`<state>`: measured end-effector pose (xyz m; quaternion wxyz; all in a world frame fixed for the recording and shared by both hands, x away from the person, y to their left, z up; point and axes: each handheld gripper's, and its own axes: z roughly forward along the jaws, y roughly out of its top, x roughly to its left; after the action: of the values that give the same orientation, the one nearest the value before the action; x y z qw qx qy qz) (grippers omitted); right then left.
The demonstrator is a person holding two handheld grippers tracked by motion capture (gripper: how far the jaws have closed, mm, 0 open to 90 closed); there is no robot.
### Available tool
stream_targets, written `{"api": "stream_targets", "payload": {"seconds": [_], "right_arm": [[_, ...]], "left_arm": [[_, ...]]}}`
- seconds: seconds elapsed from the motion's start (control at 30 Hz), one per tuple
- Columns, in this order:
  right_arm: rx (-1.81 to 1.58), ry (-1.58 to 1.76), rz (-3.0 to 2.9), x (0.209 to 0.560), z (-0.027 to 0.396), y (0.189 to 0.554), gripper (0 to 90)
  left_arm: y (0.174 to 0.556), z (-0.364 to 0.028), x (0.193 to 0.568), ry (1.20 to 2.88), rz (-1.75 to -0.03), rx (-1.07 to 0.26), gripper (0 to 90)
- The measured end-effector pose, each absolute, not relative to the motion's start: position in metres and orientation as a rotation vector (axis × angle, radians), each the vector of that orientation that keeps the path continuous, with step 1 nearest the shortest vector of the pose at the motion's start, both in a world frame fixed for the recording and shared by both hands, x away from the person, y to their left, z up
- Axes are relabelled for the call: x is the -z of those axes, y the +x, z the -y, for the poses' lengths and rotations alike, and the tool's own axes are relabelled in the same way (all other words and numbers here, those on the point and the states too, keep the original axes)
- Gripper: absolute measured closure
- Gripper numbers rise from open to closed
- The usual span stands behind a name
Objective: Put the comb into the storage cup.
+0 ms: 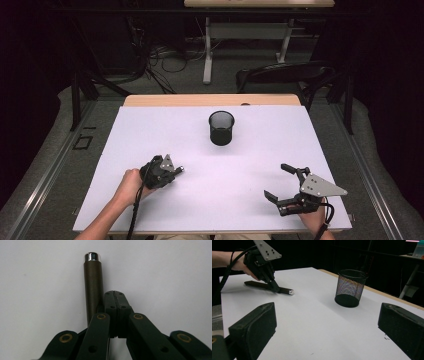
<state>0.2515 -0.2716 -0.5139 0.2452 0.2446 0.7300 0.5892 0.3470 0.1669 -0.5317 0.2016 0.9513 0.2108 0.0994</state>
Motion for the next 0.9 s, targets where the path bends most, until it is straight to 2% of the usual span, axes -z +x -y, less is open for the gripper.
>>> {"api": "stream_targets", "payload": {"seconds": [0.3,0.33,0.37,0.4,0.5,0.57,0.63,0.7,0.8,0.9], "right_arm": [[-1.609,0.667,-1.992,0.514,0.272,0.251,1.6],[-1.609,0.667,-1.993,0.514,0.272,0.251,1.6],[-1.609,0.667,-1.992,0.514,0.272,0.251,1.6],[-1.609,0.667,-1.992,0.514,0.272,0.251,1.6],[-1.607,0.664,-1.993,0.514,0.272,0.252,1.6],[-1.608,0.664,-1.994,0.514,0.271,0.252,1.6],[-1.608,0.664,-1.994,0.514,0.271,0.252,1.6],[-1.607,0.664,-1.994,0.514,0.271,0.252,1.6],[-1.604,0.664,-1.998,0.514,0.271,0.252,1.6],[-1.607,0.664,-1.996,0.514,0.271,0.252,1.6]], "left_arm": [[0.345,-0.169,0.529,2.629,-0.575,-0.256,89.0],[0.344,-0.169,0.526,2.605,-0.583,-0.258,70.5],[0.344,-0.169,0.526,2.605,-0.583,-0.258,62.3],[0.343,-0.17,0.524,2.588,-0.59,-0.262,62.3],[0.341,-0.173,0.517,2.553,-0.619,-0.298,36.1],[0.341,-0.175,0.512,2.54,-0.63,-0.32,24.1],[0.343,-0.177,0.509,2.542,-0.64,-0.317,14.5],[0.346,-0.179,0.508,2.559,-0.647,-0.316,13.0],[0.349,-0.181,0.51,2.583,-0.671,-0.303,3.9],[0.351,-0.182,0.512,2.599,-0.681,-0.286,0.3]]}}
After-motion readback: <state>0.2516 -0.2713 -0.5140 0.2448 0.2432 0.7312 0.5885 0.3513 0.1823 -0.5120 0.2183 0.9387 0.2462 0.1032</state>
